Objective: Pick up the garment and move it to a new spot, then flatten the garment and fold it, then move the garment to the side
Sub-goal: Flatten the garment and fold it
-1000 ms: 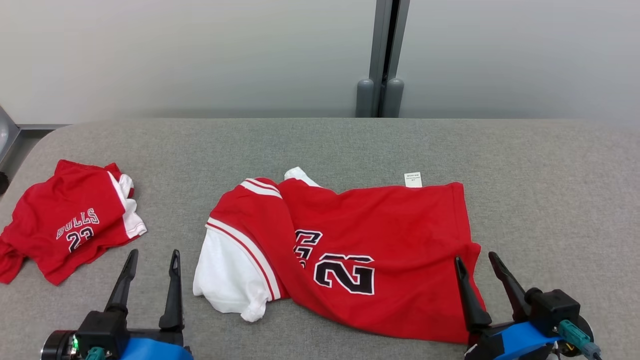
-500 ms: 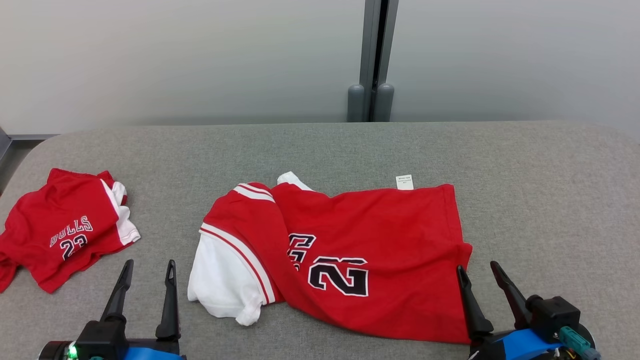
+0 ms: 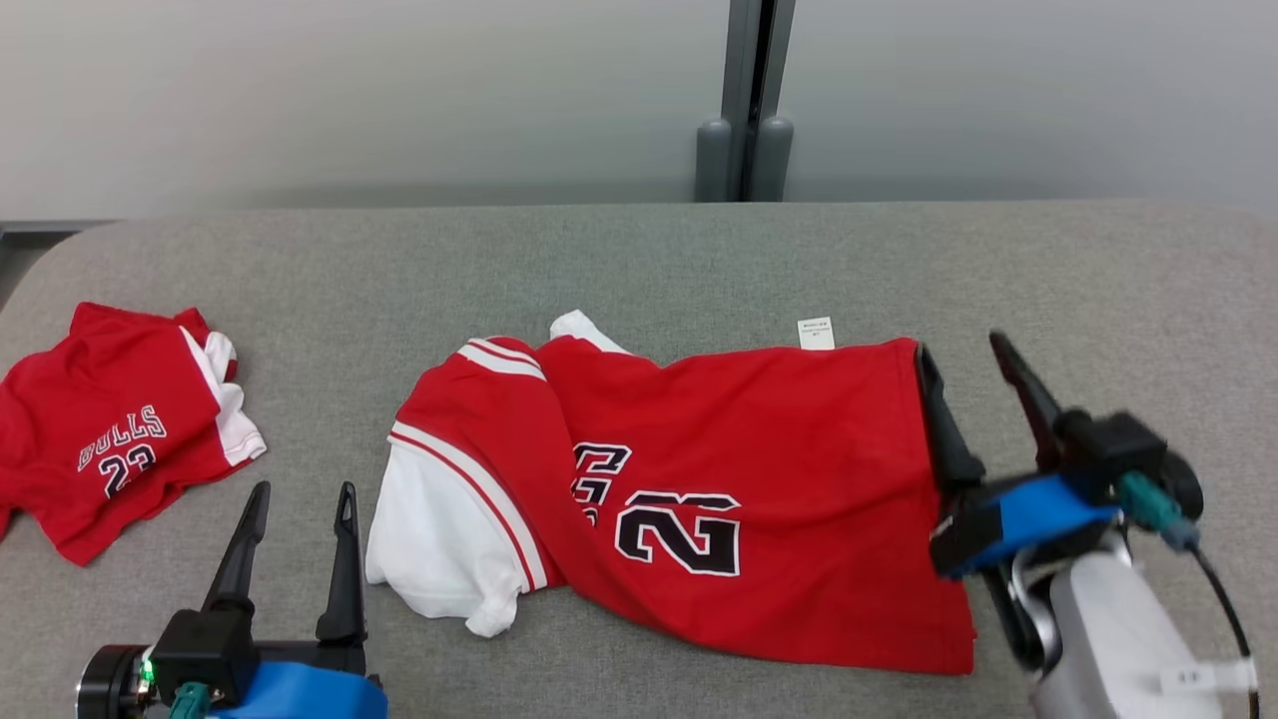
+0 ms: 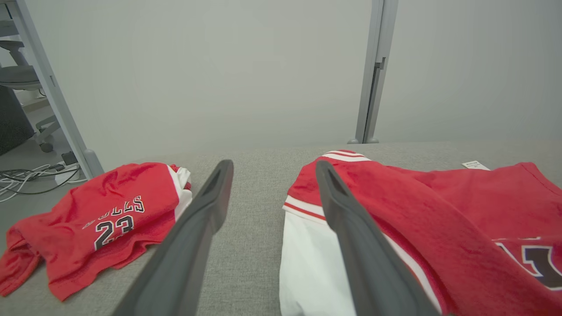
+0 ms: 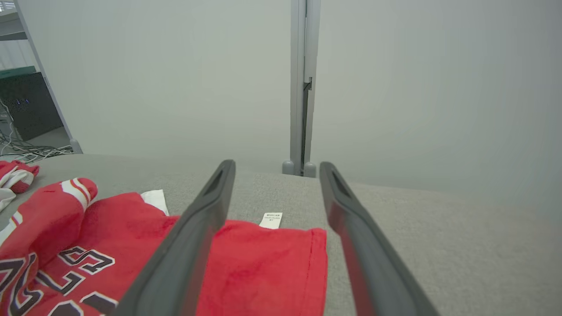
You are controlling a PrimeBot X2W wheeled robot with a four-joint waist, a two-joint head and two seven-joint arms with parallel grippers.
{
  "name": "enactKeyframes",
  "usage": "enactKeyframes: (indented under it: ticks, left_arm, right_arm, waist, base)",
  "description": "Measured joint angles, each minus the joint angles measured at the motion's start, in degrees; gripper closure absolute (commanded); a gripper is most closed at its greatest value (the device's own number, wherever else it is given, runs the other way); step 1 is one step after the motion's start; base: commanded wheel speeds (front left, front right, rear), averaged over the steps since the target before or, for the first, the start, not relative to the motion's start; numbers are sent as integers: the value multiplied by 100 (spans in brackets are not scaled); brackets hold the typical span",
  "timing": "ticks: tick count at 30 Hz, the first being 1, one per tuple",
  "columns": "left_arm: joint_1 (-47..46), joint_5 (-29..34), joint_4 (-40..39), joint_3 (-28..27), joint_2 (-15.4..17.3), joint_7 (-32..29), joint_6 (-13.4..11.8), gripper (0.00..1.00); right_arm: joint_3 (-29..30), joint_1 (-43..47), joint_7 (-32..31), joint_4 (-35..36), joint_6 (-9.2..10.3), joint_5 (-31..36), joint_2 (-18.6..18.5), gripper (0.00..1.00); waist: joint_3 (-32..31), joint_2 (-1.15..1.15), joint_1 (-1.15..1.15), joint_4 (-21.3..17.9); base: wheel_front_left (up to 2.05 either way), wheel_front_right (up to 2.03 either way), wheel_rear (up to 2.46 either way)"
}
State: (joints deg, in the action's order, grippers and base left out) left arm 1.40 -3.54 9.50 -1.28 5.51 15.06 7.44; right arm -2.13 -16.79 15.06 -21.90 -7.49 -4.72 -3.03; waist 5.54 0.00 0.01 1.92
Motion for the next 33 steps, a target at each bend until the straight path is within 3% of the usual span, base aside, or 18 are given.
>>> enactKeyframes:
  ticks: [7,17,29,30,32,33]
  left_arm:
    - [-307,-75,-37,77,-4,0,0,0]
    - [-567,-160,-97,169,-68,0,0,0]
    - [-675,-193,-90,178,-138,0,0,0]
    - [-687,-193,-86,181,-141,0,0,0]
    - [-695,-193,-82,197,-144,0,0,0]
    - [-696,-193,-80,200,-148,0,0,0]
  right_arm:
    - [120,-1507,-229,-1301,0,430,-302,0]
    - [278,-2172,-646,-3045,0,637,-673,0]
    - [324,-2411,-568,-4424,1,657,-433,0]
    - [278,-2416,-533,-4478,10,660,-407,7]
    - [204,-2470,-468,-4581,10,657,-352,93]
    - [170,-2497,-437,-4623,10,645,-332,100]
  waist:
    - [329,0,0,141]
    - [692,1,1,415]
    - [894,0,-1,446]
    - [891,0,-1,443]
    - [882,0,-1,436]
    - [877,0,-1,433]
  base:
    - [0,0,0]
    - [0,0,0]
    - [0,0,0]
    - [0,0,0]
    - [0,0,0]
    - [0,0,0]
